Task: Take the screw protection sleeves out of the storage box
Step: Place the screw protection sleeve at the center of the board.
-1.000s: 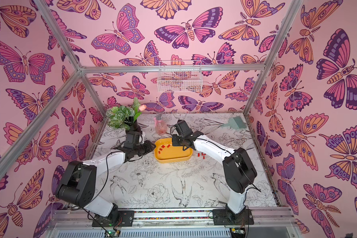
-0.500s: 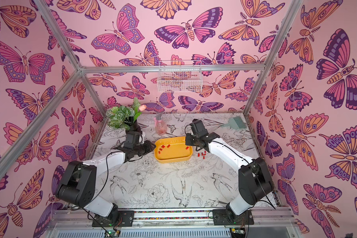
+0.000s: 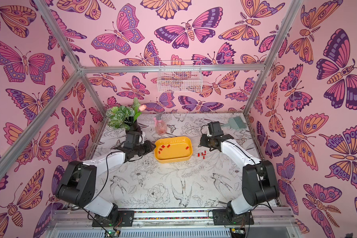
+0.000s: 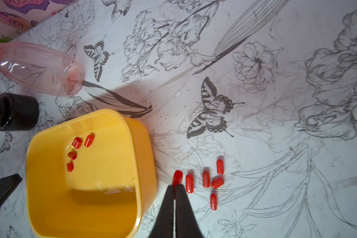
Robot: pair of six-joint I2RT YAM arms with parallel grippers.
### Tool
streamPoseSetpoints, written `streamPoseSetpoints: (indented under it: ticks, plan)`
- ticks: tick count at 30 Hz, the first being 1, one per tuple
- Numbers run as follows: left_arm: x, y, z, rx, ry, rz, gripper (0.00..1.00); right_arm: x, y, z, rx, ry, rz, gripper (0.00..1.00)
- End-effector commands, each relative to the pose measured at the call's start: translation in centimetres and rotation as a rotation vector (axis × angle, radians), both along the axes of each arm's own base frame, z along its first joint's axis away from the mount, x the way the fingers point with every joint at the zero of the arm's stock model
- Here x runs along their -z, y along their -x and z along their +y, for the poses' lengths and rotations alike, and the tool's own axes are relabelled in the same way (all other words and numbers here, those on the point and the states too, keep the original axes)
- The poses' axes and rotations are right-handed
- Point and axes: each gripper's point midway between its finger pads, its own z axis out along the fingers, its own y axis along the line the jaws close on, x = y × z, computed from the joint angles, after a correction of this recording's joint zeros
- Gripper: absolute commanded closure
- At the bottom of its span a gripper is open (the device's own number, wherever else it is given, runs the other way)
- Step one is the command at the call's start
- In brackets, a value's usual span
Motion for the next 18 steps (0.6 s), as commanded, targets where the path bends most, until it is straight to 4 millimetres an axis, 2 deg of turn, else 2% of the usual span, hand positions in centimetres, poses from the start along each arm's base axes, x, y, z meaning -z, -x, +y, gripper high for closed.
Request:
streamPoseSetpoints:
  ticks: [1, 2, 4, 13, 18]
  plan:
    - [-0.1, -0.5, -0.3, 0.009, 0.010, -0.003, 0.67, 0.9, 0.6, -0.9, -0.028, 0.017, 0.047, 0.91]
    - [-0.1, -0.6, -0.3, 0.009, 0.010, -0.002, 0.67, 2.1, 0.6, -1.2, -0.029, 0.029, 0.084, 0.90]
    - [0.0, -0.6, -0.3, 0.009, 0.010, -0.002, 0.67, 2.7, 0.7, -1.6, -0.031, 0.046, 0.104, 0.90]
    - [0.0, -0.6, -0.2, 0.007, 0.007, -0.002, 0.67, 5.0, 2.2, -2.6, -0.076, 0.119, 0.200, 0.90]
    - [0.0, -0.5, -0.2, 0.009, 0.008, -0.003, 0.67, 5.5, 2.1, -3.6, -0.057, 0.150, 0.202, 0.90]
